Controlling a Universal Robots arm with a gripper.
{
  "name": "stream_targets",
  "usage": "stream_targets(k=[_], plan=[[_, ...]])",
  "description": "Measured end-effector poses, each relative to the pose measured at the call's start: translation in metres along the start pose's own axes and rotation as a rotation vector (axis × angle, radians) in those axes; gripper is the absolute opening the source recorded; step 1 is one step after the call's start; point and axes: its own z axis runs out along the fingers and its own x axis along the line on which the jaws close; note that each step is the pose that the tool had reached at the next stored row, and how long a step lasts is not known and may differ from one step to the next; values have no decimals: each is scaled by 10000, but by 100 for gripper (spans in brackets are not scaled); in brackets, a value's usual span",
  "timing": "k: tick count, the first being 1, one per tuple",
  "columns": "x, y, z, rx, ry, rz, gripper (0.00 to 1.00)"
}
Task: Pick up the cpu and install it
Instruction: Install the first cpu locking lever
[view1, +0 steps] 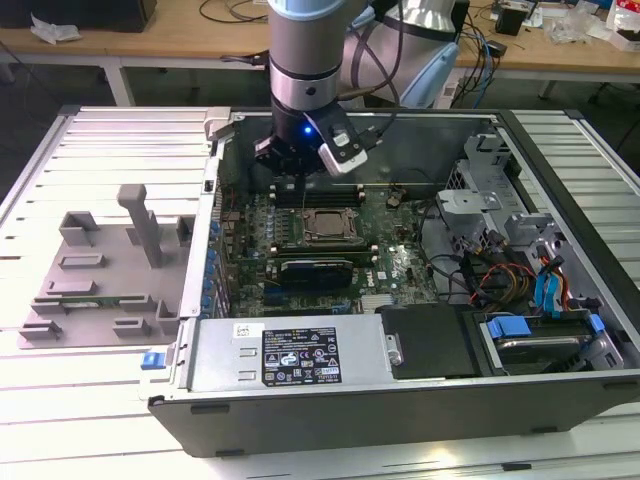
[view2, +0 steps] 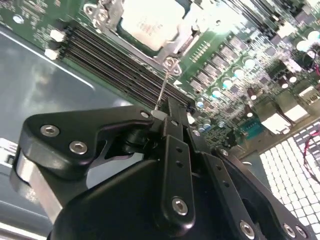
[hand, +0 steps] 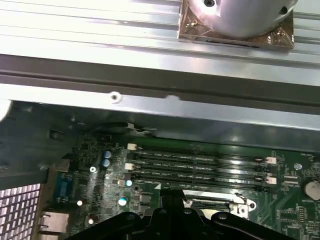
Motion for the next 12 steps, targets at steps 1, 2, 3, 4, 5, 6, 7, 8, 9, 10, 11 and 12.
stream_targets(k=[1, 2, 3, 4, 5, 6, 7, 8, 9, 10, 11, 12], plan=[[-30, -3, 0, 0, 0, -1, 11], [-50, -5, 1, 0, 0, -1, 11], [-124, -14, 2, -1, 2, 1, 11], [-145, -17, 2, 0, 3, 1, 11], [-146, -17, 2, -1, 2, 3, 11], [-147, -17, 2, 0, 2, 2, 11], [-147, -17, 2, 0, 2, 2, 11], [-148, -17, 2, 0, 2, 2, 11], [-148, -17, 2, 0, 2, 2, 11], [-165, -18, 5, 17, -2, 42, 11], [-175, -20, 6, 51, -9, 93, 11], [-181, -21, 8, 86, -20, 162, 11]])
